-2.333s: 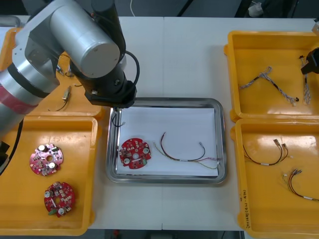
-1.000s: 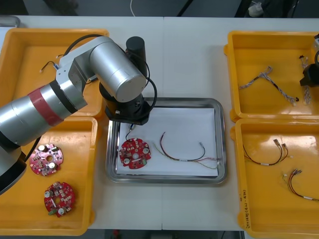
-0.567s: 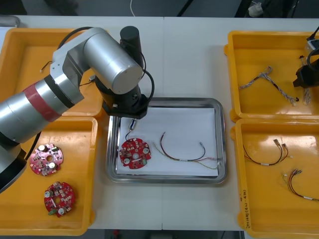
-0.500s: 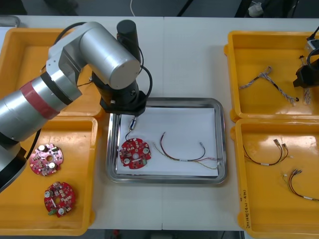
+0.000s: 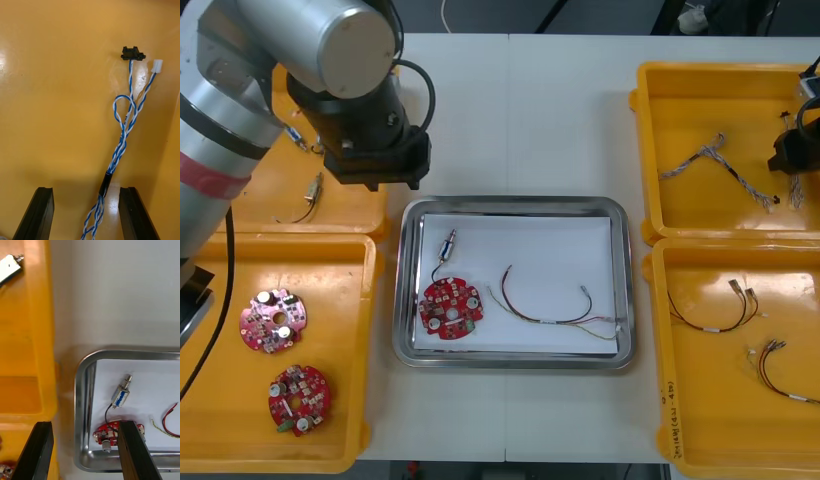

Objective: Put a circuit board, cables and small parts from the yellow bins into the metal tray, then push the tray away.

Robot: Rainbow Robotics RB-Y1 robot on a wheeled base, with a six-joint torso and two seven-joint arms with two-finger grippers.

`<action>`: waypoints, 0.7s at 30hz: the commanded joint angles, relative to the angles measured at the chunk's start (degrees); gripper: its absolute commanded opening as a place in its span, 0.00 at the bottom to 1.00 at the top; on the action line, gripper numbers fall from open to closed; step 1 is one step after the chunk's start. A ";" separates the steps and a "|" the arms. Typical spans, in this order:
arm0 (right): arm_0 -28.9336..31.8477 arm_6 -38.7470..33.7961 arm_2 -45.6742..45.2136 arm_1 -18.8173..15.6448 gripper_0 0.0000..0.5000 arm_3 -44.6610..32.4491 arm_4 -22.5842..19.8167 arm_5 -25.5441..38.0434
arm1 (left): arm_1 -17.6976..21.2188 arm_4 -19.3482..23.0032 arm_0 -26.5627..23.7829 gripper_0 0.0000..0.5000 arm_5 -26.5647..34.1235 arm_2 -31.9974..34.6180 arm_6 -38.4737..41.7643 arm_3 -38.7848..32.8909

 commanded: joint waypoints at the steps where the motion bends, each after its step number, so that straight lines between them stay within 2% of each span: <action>1: 1.04 -2.77 -1.00 0.29 1.00 -0.66 -1.14 -0.55 | 4.58 -0.73 -2.61 1.00 1.05 4.68 3.28 -1.85; 9: 2.00 -4.18 -1.00 0.29 1.00 -0.66 -1.14 -0.02 | 8.89 -2.04 -2.61 1.00 0.03 9.60 1.34 1.85; 21: 2.62 -5.50 -1.00 0.73 1.00 -0.66 -1.49 0.16 | 10.56 -6.70 -2.70 1.00 -11.22 14.61 -5.78 14.33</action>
